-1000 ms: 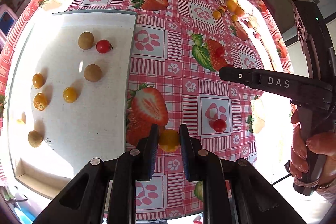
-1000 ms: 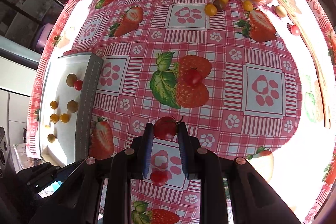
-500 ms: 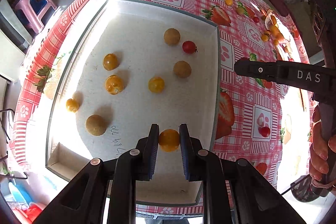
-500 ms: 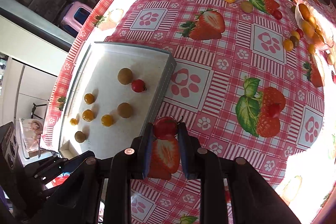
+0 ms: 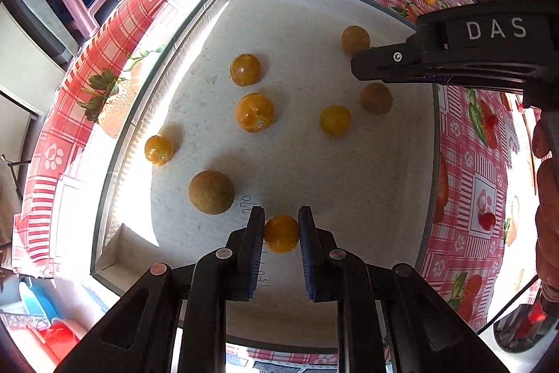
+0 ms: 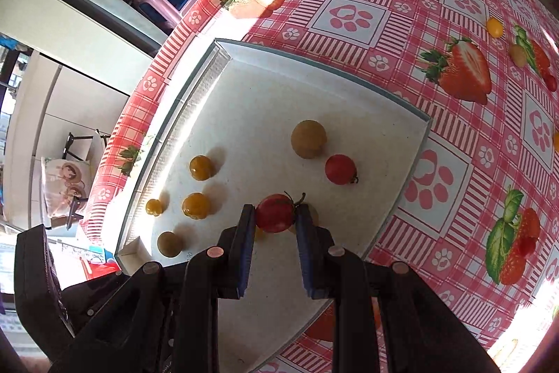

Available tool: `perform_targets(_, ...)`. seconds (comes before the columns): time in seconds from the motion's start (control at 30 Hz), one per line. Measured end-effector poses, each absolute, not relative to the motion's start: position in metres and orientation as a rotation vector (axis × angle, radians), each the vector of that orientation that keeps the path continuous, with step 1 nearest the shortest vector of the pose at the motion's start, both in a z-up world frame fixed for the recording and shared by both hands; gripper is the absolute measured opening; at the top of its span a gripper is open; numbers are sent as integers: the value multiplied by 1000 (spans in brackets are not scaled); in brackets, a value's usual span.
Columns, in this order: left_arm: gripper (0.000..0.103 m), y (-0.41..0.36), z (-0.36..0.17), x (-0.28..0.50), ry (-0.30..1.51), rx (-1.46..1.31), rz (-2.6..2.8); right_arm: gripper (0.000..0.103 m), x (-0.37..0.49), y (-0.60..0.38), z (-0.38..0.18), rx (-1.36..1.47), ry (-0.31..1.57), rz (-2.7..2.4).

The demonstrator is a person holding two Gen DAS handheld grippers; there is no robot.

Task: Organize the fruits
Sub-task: 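Open both grippers to drop the tomatoes into the white tray, then move both open grippers back over red cherry tomatoes on the tablecloth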

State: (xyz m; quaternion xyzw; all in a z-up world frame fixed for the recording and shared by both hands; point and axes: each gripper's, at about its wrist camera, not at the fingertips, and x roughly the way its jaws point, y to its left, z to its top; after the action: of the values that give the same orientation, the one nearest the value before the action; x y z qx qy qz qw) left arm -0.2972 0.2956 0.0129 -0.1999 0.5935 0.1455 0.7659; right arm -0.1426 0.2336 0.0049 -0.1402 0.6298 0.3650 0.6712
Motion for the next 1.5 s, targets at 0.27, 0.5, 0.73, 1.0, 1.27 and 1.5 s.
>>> perform_targets(0.27, 21, 295, 8, -298, 1297, -422, 327, 26, -138, 256, -18, -383, 1444, 820)
perform_targets(0.5, 22, 294, 10, -296, 1300, -409, 328, 26, -139, 263, -28, -409, 1446, 808)
perform_targets(0.73, 22, 288, 12, -289, 1320, -369, 331, 26, -138, 266, -30, -398, 1448, 810)
perform_targets(1.0, 76, 278, 22, -284, 1291, -286, 362, 53, -132, 258, -26, -369, 1459, 833)
perform_targets(1.27, 76, 263, 27, -273, 1313, -224, 318, 80, -121, 239, 8, -232, 1420, 870)
perform_targets(1.5, 76, 231, 44, -255, 1301, -133, 244, 80, -109, 189, 41, -112, 1370, 803)
